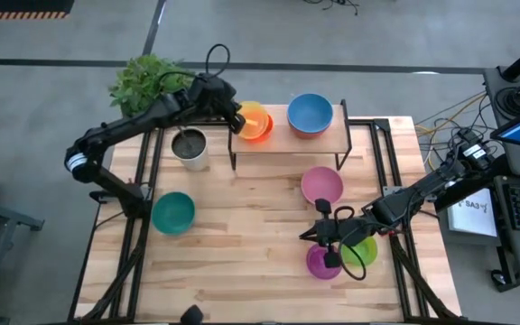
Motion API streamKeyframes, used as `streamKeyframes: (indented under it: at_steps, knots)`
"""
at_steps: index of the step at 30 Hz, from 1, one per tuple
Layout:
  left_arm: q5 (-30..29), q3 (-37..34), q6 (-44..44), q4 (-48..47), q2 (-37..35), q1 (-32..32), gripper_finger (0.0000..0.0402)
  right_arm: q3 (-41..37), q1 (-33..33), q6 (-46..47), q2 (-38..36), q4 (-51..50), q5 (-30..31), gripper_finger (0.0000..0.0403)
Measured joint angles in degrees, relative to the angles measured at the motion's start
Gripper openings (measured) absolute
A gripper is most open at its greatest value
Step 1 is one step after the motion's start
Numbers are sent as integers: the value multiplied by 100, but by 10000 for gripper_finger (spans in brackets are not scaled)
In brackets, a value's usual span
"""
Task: Place and stack bowls onto a shelf
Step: Stack the transparent yellow bowl into the transparent orange bowl on the shelf
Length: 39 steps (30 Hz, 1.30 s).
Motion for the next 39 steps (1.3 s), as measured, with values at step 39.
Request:
streamKeyframes:
  at_steps: [39]
  knots:
    - [1324, 0, 1526, 656, 304, 246, 116, 0, 0, 87, 0, -116, 2, 9]
